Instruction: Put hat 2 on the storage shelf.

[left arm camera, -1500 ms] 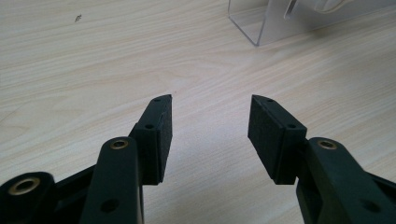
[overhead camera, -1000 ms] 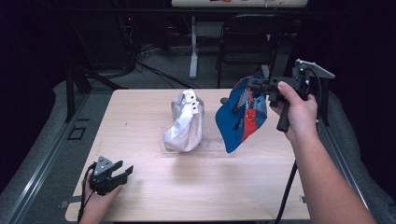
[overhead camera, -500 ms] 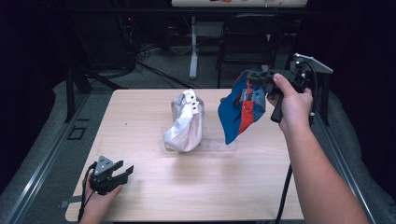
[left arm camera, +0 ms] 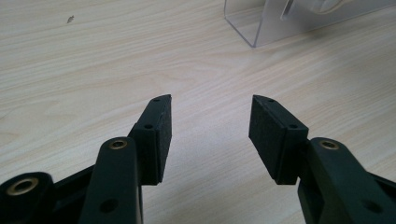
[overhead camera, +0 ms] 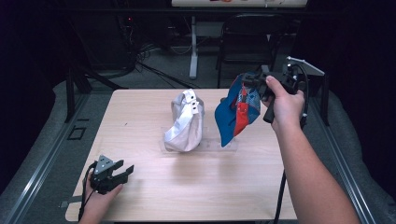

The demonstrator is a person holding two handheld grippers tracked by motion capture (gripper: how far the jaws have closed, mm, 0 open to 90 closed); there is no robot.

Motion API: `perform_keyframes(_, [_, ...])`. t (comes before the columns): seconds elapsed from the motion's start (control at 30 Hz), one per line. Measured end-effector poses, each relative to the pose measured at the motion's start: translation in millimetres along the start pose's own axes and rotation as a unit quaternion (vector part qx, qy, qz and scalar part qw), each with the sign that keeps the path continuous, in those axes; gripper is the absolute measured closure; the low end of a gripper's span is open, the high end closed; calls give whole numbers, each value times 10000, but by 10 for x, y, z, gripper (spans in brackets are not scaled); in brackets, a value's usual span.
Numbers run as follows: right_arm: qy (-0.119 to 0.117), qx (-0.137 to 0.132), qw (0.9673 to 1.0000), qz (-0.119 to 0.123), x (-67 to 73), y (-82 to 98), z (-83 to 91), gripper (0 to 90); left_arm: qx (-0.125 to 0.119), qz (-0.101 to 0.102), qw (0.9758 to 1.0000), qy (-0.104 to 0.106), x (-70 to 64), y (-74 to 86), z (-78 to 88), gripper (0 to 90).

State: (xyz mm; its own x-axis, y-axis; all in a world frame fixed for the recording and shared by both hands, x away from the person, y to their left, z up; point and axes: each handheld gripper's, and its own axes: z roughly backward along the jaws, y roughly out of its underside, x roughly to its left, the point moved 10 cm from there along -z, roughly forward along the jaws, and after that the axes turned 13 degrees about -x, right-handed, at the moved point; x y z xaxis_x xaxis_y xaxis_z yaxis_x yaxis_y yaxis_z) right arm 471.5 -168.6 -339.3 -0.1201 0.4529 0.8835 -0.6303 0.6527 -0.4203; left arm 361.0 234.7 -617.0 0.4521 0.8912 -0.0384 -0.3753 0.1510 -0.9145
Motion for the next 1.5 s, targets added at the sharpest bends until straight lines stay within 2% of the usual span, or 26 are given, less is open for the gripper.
perform_keyframes(0.2, [132,-25,9999,-65,-111,21,-32,784,34,-62,10000,20,-28,-1,-7,495])
perform_keyframes(0.33, [200,-55,9998,-50,-156,27,-34,784,-44,-37,10000,13,-34,-26,-13,495])
perform_keyframes(0.4, [223,-35,9997,-57,-172,35,-40,784,22,-63,10000,35,-34,-15,-13,495])
perform_keyframes(0.9, [227,83,9997,-87,-238,142,-105,784,-26,-73,9999,79,-70,-49,-82,495])
perform_keyframes(1.03, [210,156,9996,-102,-266,169,-119,783,50,-82,9999,114,-71,-34,-102,495])
perform_keyframes(1.33, [281,209,9993,-109,-395,235,-163,783,59,-113,9999,116,-79,-31,-116,495])
perform_keyframes(1.5, [362,304,9989,-68,-506,332,-184,782,68,-126,9998,116,-86,-25,-89,495])
